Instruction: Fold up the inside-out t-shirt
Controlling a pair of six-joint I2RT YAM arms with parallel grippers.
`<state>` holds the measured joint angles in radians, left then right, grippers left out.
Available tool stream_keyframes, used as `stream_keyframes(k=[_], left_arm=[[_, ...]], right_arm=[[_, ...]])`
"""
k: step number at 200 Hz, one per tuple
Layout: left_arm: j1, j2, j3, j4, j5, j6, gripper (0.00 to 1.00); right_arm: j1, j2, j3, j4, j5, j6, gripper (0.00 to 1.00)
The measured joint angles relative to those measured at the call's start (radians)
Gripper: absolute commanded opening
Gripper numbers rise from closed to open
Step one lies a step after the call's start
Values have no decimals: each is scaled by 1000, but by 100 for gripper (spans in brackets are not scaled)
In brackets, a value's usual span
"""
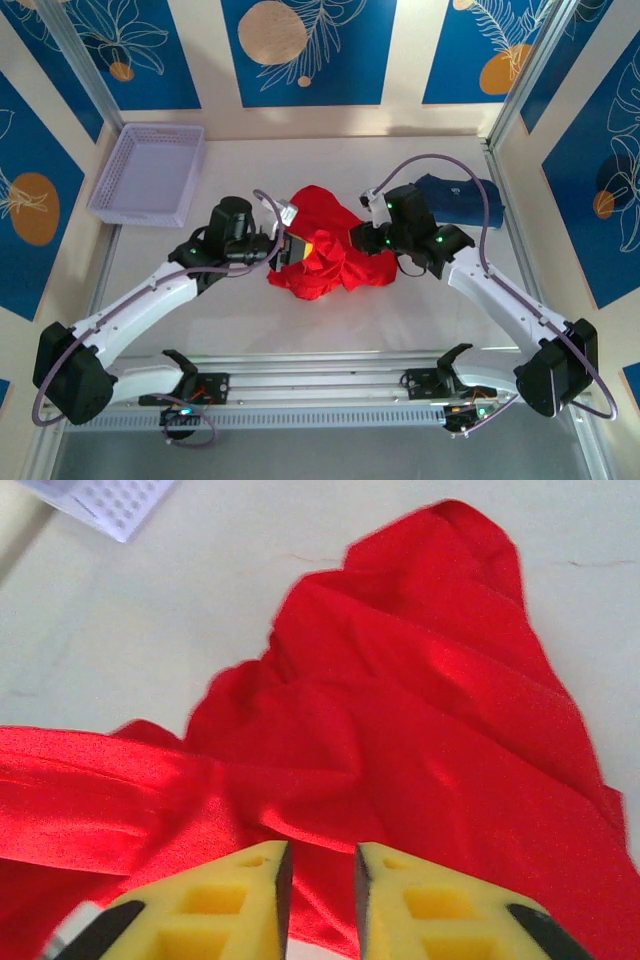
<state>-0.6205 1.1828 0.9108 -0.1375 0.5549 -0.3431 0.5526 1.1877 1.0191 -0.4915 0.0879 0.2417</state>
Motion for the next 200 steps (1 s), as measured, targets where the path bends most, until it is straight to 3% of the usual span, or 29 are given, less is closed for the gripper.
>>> stream_keyframes(k=[31,56,69,111,147,200], left_arm=[[8,0,0,-5,2,-12,0],[11,3,0,-5,2,-16,0],[11,5,0,-6,2,-16,0],[11,6,0,-9,3,-15,0],[12,6,0,-13,3,-15,0],[12,5,0,-30,0,-14,0]], right_arm=[[0,-8,2,-74,46,0,34],[0,-55,-18,-39,-66,7,43],[0,-71,-29,-3,-130,24,54],[24,14,-27,90,-221,74,61],[47,126,9,82,-166,104,42],[30,93,7,76,-144,125,20]])
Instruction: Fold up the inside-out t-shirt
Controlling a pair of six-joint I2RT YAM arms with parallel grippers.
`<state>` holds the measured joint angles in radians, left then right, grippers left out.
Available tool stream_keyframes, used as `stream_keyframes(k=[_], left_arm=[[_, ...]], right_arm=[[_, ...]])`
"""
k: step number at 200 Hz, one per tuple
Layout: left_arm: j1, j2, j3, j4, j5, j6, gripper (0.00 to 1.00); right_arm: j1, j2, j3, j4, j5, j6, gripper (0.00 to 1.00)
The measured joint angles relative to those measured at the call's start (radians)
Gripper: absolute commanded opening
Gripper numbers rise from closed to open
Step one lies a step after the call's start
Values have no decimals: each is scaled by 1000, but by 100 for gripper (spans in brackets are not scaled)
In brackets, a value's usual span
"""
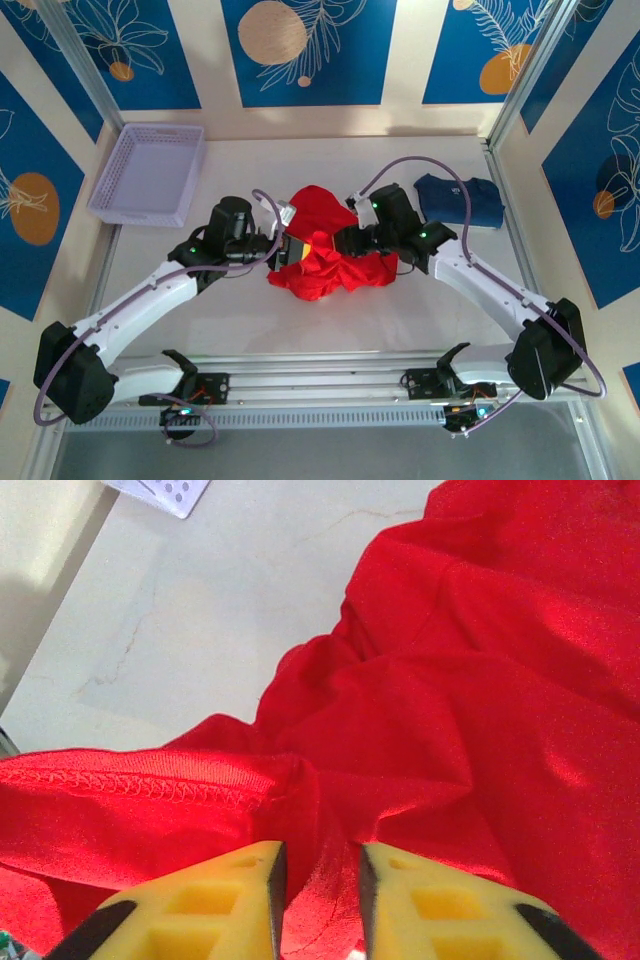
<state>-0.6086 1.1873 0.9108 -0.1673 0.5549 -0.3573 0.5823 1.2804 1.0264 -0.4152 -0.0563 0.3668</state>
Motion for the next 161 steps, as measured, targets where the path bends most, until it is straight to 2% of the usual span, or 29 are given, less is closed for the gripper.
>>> stream_keyframes(k=[21,73,131,149,161], left_arm=[[0,-1,0,-2,-6,0,0],[3,-1,0,-6,-6,0,0],[3,-1,0,-6,-6,0,0],[3,-1,0,-6,-6,1,0],[3,-1,0,-6,-6,4,0]], right_arm=[[-12,-1,-3,0,-4,8,18],[-20,-1,-9,5,-49,26,31],[-20,30,-9,26,-97,38,36],[-20,46,-9,26,-102,38,30],[-20,55,-9,25,-99,39,18]])
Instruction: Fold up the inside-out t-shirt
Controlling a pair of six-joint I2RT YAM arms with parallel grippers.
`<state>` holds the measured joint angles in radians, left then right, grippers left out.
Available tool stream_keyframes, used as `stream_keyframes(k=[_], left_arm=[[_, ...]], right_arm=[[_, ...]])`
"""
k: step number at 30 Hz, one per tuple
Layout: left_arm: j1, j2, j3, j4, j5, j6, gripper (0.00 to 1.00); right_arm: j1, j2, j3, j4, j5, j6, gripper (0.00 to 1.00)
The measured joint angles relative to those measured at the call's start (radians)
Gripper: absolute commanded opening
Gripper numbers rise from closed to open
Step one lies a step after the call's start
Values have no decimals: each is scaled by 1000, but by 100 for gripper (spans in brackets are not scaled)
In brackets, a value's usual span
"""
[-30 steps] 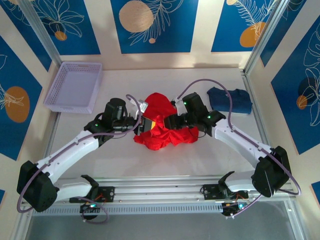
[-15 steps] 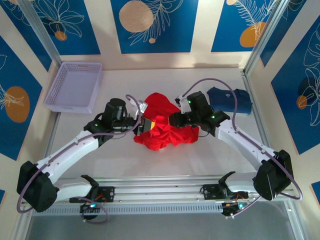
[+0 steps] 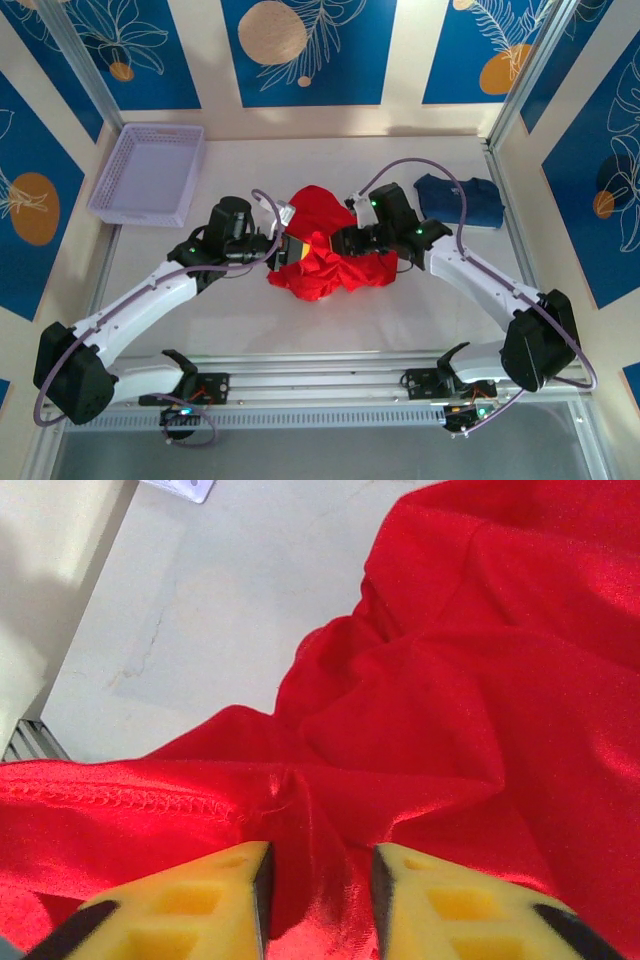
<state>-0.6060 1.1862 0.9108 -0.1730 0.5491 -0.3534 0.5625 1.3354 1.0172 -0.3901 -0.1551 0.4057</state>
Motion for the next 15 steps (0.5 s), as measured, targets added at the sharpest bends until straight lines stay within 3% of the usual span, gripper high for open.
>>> stream_keyframes(k=[3,7,11,15], left_arm=[[0,-1,0,0,-2,8,0],[3,-12,-3,-2,-33,14,0],[31,-27,-11,-38,-179,-7,0],[40,-19,-11,-63,-279,-13,12]], right_arm=[[-4,5,0,-8,16,-6,1],[-24,-10,2,-18,27,-1,0],[-89,-111,1,3,-64,14,0],[-108,-180,1,80,-173,53,0]])
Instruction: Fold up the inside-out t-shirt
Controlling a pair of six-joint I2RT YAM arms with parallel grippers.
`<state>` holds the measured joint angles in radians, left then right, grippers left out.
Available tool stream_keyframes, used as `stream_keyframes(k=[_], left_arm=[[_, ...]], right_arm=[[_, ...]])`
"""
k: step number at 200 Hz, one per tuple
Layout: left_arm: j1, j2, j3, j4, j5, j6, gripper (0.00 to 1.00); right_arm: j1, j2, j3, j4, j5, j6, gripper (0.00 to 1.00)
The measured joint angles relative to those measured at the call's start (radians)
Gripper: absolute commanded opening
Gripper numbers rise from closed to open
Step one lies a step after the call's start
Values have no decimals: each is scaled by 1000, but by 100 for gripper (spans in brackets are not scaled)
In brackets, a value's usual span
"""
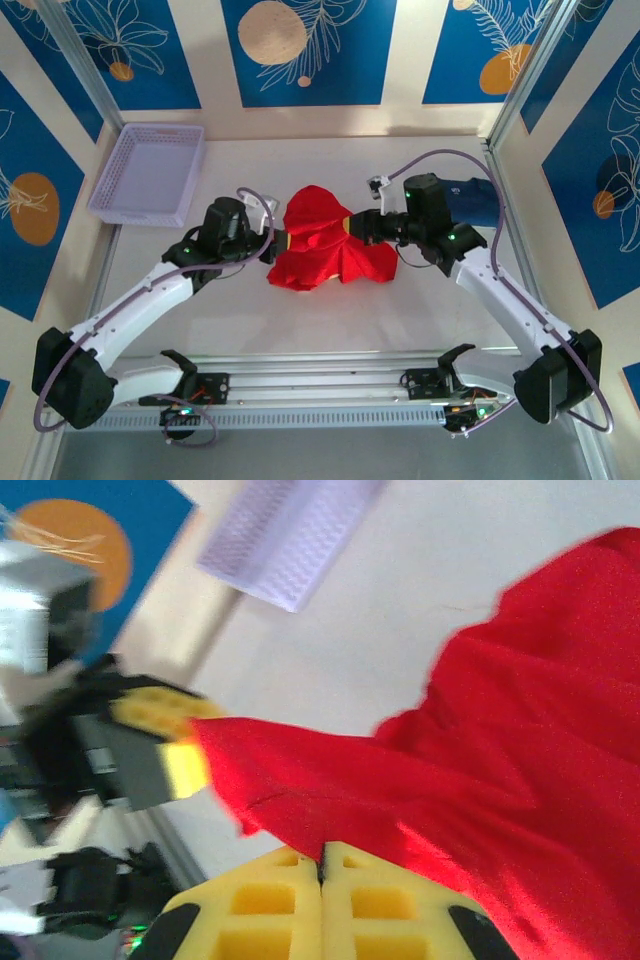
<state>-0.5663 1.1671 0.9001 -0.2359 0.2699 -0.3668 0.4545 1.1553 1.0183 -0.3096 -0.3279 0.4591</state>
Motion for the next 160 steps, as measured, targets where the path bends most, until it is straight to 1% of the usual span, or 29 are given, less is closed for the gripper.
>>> stream_keyframes(k=[18,43,62,87,94,120,131,144,160], left_arm=[[2,5,0,-15,-26,5,26],[-2,4,-8,-10,-23,-2,42],[-19,2,-22,-3,-16,3,53],[-53,4,-27,3,-16,6,61],[-65,7,-27,7,-16,10,67],[-107,18,-27,12,-17,31,71],[-124,16,-28,19,-17,41,74],[-144,11,-32,30,-21,60,75],[-171,4,-43,37,-51,83,78]], right_arm=[[11,11,0,31,-42,26,0],[25,44,0,58,-60,51,0],[43,68,0,71,-67,66,0],[62,87,0,80,-70,73,0],[65,89,0,82,-70,73,0],[66,92,0,83,-68,77,0],[66,93,1,82,-65,80,0],[66,95,4,79,-63,84,0],[64,104,16,73,-61,88,0]])
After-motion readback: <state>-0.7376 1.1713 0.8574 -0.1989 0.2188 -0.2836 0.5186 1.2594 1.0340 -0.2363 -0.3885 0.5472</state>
